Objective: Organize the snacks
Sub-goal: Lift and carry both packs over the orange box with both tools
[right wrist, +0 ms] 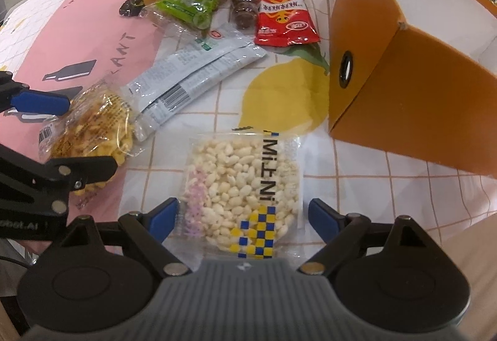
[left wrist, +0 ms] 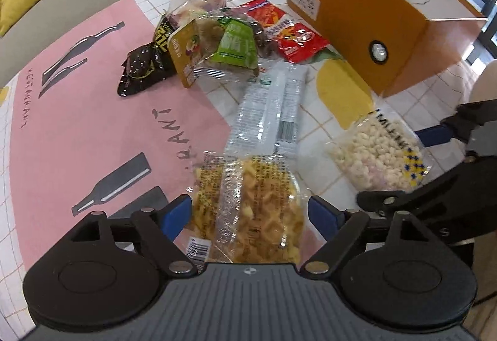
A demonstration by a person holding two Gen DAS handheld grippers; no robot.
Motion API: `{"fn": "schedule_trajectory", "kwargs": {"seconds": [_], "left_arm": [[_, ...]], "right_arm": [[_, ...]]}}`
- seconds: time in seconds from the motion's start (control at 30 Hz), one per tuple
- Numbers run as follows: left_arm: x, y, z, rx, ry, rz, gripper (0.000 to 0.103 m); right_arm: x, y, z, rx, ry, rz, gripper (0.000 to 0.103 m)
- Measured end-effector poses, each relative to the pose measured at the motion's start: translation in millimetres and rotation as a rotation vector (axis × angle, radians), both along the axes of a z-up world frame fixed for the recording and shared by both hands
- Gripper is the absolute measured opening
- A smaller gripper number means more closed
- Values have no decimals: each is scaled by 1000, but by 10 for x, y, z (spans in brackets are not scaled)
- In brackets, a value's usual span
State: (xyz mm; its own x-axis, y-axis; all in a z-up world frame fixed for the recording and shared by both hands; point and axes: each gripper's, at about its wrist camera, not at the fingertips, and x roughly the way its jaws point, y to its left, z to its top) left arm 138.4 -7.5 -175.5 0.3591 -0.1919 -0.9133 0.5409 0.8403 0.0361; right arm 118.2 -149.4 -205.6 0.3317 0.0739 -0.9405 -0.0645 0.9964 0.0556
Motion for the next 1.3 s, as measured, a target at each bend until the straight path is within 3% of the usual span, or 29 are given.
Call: {"fn": "schedule_trajectory", "kwargs": {"seconds": [0.27, 0.43, 0.53, 0.6, 0.63, 0.8, 1.03, 1.3], "left_arm": [[58, -5, -112, -2, 4, 19, 102], [156, 62, -219, -31, 69, 102, 103], [116, 55, -216, -37, 52, 117, 103], [89, 41, -188, -46, 49, 131, 97], [77, 40, -170, -56, 49, 138, 89], [27, 29, -97, -54, 35, 190, 86], [-57, 87, 153, -62, -6, 246, 85], [-111, 181, 630, -127, -71, 330, 85]], "right_arm": [[-15, 18, 2, -26, -8, -8, 83], [-20, -2, 16, -28, -15, -21, 79], [-27, 4, 19, -30, -18, -20, 78], [-30, 9, 20, -30, -19, -20, 77], [-32, 11, 25, -33, -21, -21, 76], [-49, 1, 37, -42, -25, -39, 76], [-108, -3, 195, -30, -65, -30, 76], [-212, -92, 624, 26, -155, -7, 75]]}}
